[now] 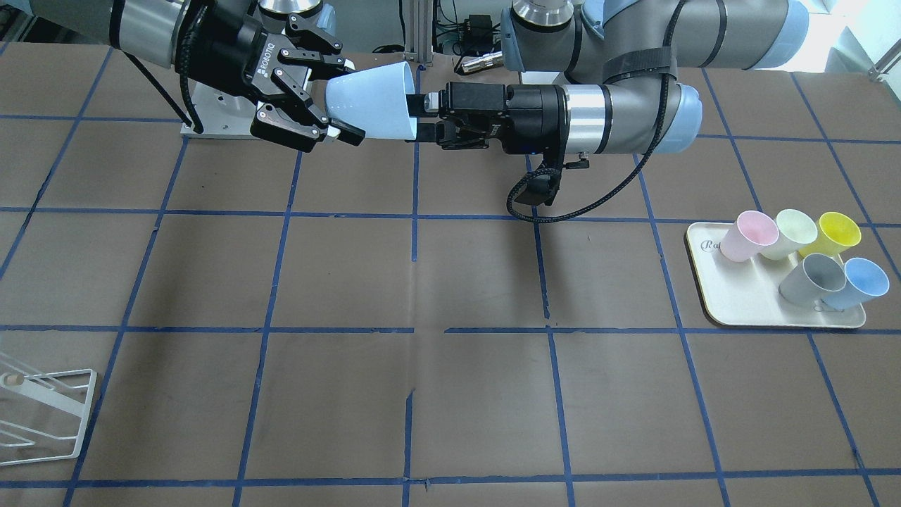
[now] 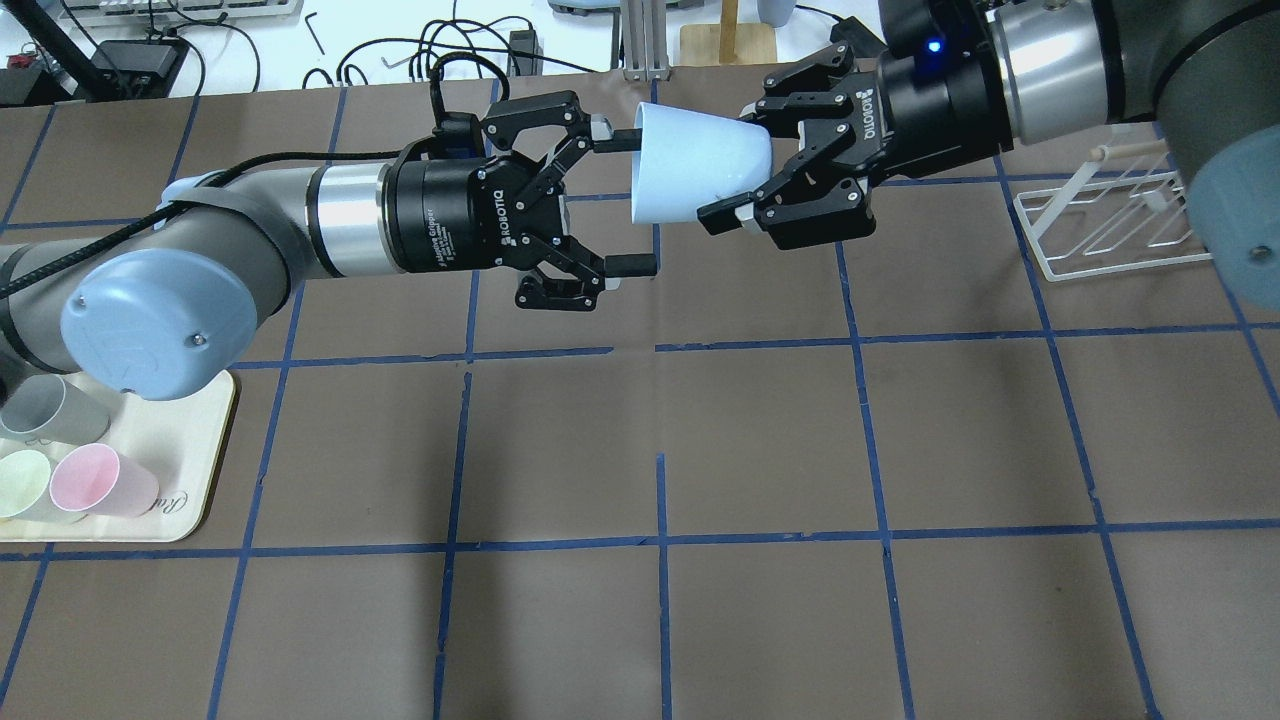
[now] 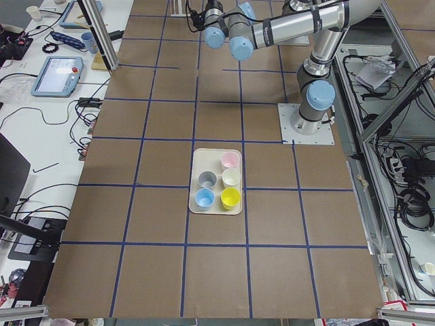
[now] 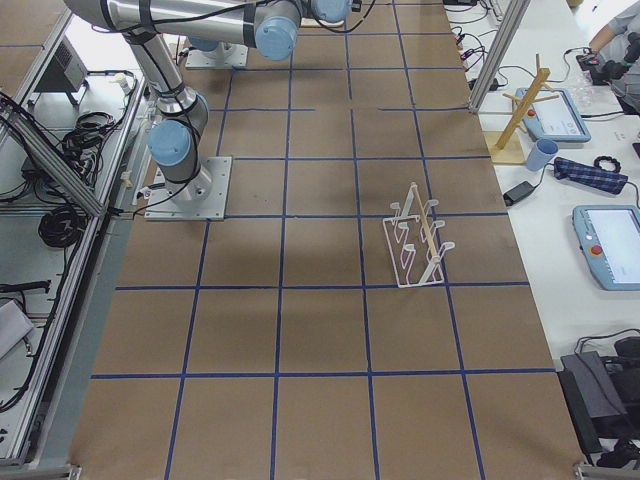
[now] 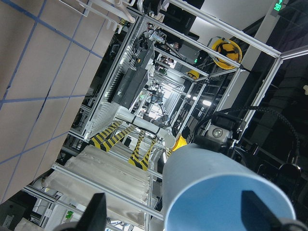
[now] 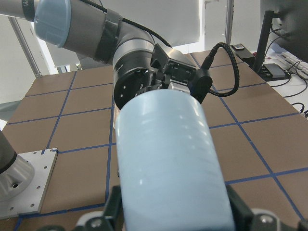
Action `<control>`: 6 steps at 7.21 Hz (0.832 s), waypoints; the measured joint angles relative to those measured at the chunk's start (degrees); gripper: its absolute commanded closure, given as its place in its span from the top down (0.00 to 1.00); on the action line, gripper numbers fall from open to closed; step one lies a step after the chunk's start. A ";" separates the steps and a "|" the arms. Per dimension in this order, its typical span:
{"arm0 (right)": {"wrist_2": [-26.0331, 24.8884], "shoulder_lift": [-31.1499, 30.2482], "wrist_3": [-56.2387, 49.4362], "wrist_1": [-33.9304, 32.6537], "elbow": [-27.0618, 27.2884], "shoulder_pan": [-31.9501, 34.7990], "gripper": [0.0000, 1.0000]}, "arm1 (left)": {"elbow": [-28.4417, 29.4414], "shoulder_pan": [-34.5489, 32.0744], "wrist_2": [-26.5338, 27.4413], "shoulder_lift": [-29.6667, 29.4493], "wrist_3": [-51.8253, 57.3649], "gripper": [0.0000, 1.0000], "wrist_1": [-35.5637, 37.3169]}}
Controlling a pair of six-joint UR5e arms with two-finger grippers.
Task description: Transfer IKEA cup to right arm and place on rack
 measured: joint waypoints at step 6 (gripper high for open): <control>-6.23 -0.08 0.37 0.54 -0.07 -5.41 0.28 | 9.18 6.89 31.81 1.81 -12.66 1.00 1.05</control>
